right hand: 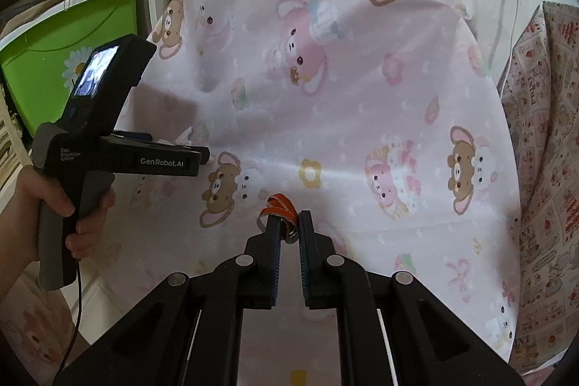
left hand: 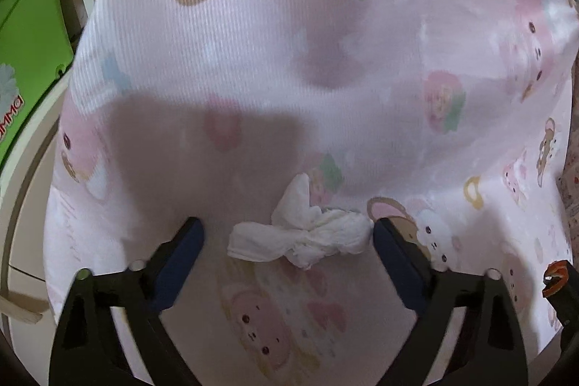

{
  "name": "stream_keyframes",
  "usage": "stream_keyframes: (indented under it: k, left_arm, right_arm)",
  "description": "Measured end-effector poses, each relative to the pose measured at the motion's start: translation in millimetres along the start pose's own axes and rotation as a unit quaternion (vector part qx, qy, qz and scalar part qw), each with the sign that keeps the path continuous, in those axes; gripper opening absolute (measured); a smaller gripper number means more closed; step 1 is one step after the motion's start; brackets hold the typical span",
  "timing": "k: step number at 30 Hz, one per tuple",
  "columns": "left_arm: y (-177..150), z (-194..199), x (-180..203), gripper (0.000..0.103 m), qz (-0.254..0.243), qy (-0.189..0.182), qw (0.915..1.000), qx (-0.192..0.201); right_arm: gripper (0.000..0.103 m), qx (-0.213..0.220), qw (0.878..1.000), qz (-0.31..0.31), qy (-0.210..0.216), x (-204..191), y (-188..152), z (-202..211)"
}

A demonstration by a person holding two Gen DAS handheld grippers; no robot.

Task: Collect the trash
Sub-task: 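Close the left tool on the crumpled white tissue, then carry tissue and candy down to the pink basket and open both tools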

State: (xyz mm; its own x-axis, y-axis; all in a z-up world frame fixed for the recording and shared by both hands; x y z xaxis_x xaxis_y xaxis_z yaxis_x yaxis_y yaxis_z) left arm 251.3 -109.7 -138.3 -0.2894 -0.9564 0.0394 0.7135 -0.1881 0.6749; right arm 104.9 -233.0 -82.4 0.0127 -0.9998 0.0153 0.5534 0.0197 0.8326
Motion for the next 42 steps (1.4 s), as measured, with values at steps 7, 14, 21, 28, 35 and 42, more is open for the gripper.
stream_keyframes:
  k: [7, 14, 21, 28, 35, 42]
  left_arm:
    - [0, 19, 8, 0.025, 0.014, -0.011, 0.9997, 0.017]
    - [1, 76, 10, 0.022, -0.002, -0.038, 0.9974, 0.062]
    - [-18, 135, 11, 0.022, 0.040, -0.086, 0.9920, 0.084]
    - [-54, 161, 14, 0.023, 0.043, -0.068, 0.9928, 0.089]
    - [-77, 184, 24, 0.025, 0.029, -0.085, 0.9909, 0.101]
    - [-109, 182, 18, 0.026, 0.034, -0.079, 0.9938, 0.071]
  right_arm:
    - [0.010, 0.009, 1.000, -0.025, 0.002, 13, 7, 9]
    - [0.010, 0.007, 0.997, -0.071, 0.015, 29, 6, 17]
    - [0.010, 0.012, 0.997, -0.061, 0.037, 12, 3, 36]
    - [0.010, 0.021, 0.997, -0.047, 0.052, -13, -6, 69]
    - [0.010, 0.025, 0.997, -0.039, 0.068, -31, -23, 94]
    - [0.010, -0.004, 0.997, -0.022, 0.078, -49, -55, 97]
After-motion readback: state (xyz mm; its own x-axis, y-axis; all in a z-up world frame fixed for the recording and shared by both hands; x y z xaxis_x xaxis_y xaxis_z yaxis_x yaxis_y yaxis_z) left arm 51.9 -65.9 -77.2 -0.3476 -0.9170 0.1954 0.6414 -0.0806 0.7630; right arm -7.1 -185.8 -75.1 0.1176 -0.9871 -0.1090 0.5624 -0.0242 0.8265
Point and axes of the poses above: each gripper's, at about its wrist camera, not at the fingertips, and z roughly against the way its jaws point, x to its right, y to its top, the point moved 9 cm from there along -z, roughly the way its jaws point, and after that the axes turned 7 degrees about x, right-handed, at the moved point
